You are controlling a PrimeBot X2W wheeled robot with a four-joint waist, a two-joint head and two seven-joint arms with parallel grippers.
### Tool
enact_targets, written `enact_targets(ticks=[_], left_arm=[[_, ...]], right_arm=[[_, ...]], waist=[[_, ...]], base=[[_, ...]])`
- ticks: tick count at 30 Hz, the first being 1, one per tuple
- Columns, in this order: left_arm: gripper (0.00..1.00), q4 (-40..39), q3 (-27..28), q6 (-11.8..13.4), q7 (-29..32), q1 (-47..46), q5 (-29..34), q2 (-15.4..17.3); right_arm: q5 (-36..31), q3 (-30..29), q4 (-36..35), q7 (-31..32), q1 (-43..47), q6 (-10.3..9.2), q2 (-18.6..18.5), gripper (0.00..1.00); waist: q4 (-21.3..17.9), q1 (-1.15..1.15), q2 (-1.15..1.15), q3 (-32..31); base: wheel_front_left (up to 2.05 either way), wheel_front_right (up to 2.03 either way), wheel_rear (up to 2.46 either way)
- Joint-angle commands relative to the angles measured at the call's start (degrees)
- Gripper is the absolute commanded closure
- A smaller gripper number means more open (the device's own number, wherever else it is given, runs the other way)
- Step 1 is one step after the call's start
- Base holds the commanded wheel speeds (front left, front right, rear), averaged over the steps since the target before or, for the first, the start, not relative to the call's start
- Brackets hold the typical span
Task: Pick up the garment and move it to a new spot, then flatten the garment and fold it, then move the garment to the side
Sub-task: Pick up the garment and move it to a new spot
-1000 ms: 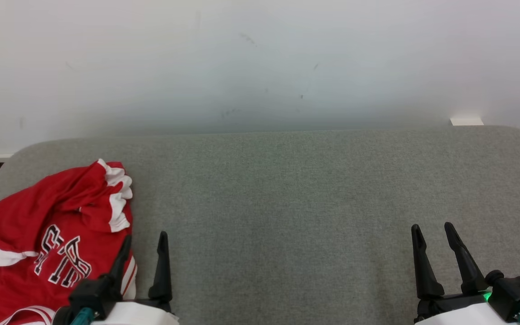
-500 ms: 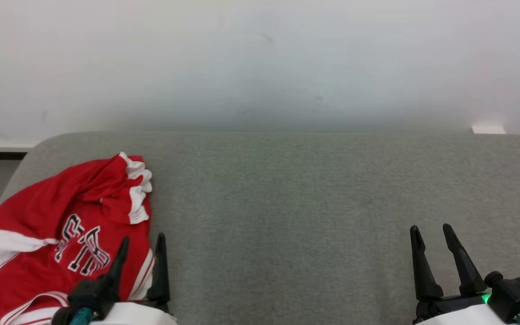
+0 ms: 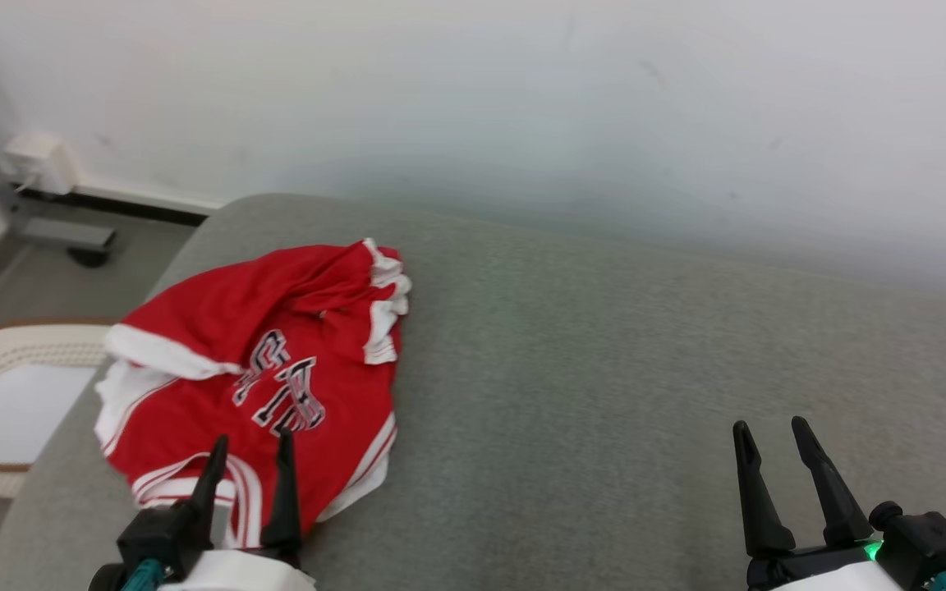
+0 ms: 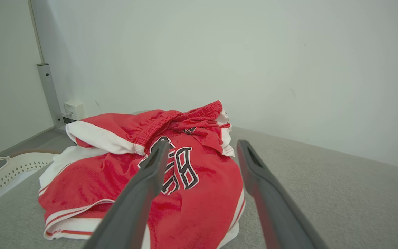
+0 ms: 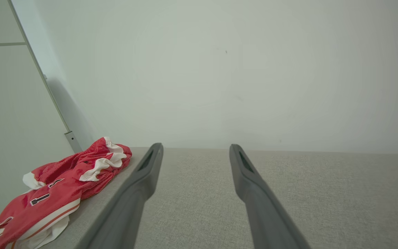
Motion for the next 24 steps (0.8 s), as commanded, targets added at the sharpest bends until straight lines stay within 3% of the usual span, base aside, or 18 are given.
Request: enact_targets(ticks=[1, 12, 19, 24], left_arm=[[0.00, 0.25, 0.13, -0.07, -0.04, -0.12, 0.00, 0.33], [0.00, 0.79, 0.40, 0.47, -0.04, -0.03, -0.54, 0.33], [0.00, 1.17, 0.99, -0.02, -0.04, -0.98, -0.17, 0.32], [0.00, 3.21, 1.78, -1.80, -0.04, -3.46, -0.22, 0.44]], right_arm=[[0.57, 0.01, -0.02, 0.03, 0.22, -0.10, -0.26, 0.00], [0.67, 0.76, 0.17, 0.03, -0.65, -0.10, -0.25, 0.00], [0.85, 1.31, 0.33, 0.03, -1.01, -0.10, -0.26, 0.00], [0.79, 1.73, 0.22, 0.03, -1.50, -0.10, -0.26, 0.00]], waist=[[4.02, 0.00, 0.00, 0.13], [10.78, 0.00, 0.00, 0.46], [10.92, 0.00, 0.00, 0.62], [9.28, 0.00, 0.00, 1.29]], base=[[0.00, 0.00, 0.00], [0.00, 0.00, 0.00], [0.00, 0.00, 0.00], [0.00, 0.00, 0.00]])
